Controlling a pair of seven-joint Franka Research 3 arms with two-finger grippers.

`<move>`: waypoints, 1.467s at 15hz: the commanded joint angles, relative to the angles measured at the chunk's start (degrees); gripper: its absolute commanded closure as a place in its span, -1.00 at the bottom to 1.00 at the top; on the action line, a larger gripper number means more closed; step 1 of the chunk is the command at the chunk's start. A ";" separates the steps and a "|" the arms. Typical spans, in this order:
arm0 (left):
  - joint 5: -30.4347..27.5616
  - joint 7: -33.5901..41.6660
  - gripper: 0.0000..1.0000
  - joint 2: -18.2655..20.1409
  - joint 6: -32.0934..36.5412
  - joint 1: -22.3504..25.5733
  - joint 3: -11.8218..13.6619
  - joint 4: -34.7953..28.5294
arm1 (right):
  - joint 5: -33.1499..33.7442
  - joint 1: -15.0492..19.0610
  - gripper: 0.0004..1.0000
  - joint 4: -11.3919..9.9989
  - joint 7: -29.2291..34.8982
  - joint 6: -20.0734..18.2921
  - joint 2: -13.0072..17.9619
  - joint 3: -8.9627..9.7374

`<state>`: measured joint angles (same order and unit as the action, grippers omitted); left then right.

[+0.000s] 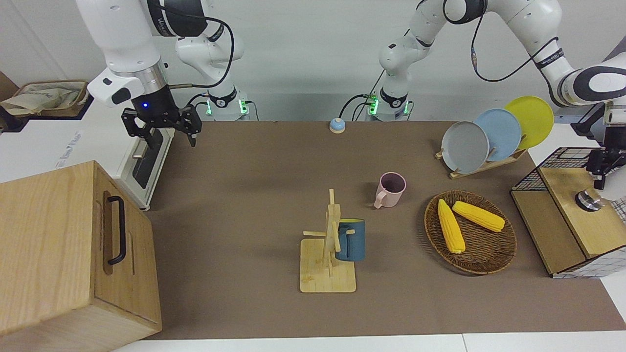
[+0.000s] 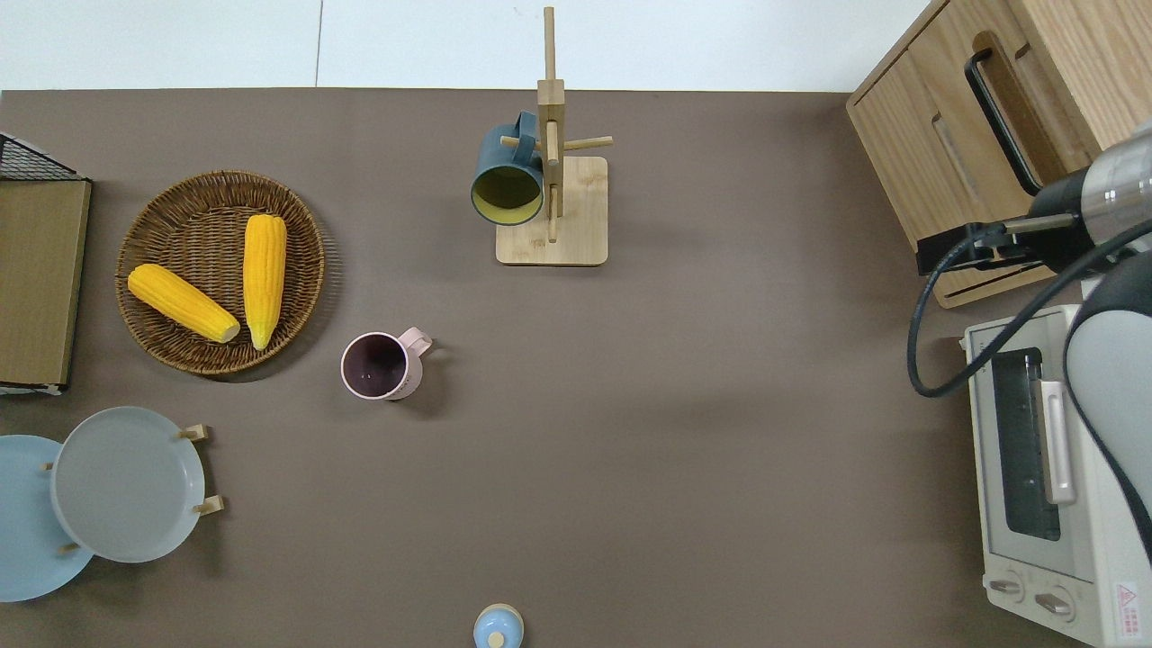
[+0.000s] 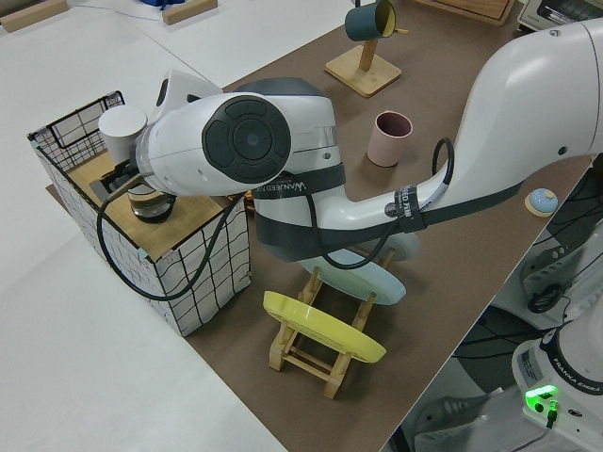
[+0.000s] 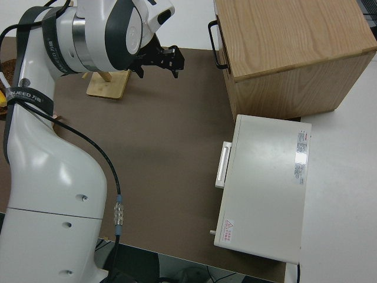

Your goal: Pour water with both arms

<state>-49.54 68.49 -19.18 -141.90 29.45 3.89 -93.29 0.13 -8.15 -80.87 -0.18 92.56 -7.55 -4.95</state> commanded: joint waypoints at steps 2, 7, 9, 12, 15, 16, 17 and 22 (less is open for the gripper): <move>0.57 -1.68 -1.00 -1.13 0.04 0.17 -0.11 2.76 | -0.84 0.06 -0.97 0.01 -0.87 -0.71 0.52 -0.15; 20.17 -17.15 -1.00 2.39 5.74 0.52 -0.02 2.76 | -0.84 0.06 -0.97 0.01 -0.87 -0.71 0.52 -0.15; 21.67 -19.61 -1.00 3.88 10.47 0.87 0.07 2.76 | -0.84 0.06 -0.97 0.01 -0.87 -0.71 0.52 -0.15; 27.02 -24.09 -1.00 6.08 15.32 0.79 0.59 2.68 | -0.84 0.06 -0.97 0.01 -0.87 -0.71 0.52 -0.15; 32.73 -29.89 -1.00 9.24 21.46 0.00 0.60 2.68 | -0.84 0.06 -0.97 0.01 -0.87 -0.71 0.52 -0.15; 34.41 -30.86 -1.00 10.38 23.05 -0.18 0.60 2.76 | -0.84 0.06 -0.97 0.01 -0.87 -0.71 0.52 -0.15; 36.16 -32.27 -1.00 11.44 24.72 -0.44 0.51 2.68 | -0.84 0.06 -0.97 0.01 -0.87 -0.71 0.52 -0.15; 41.97 -37.99 -1.00 17.50 34.65 -4.21 0.51 2.59 | -0.84 0.06 -0.97 0.01 -0.87 -0.71 0.52 -0.15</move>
<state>-11.26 33.60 -5.15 -112.17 27.76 3.95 -90.19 0.13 -8.15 -80.87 -0.18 92.56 -7.55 -4.95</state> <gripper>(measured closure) 0.000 0.009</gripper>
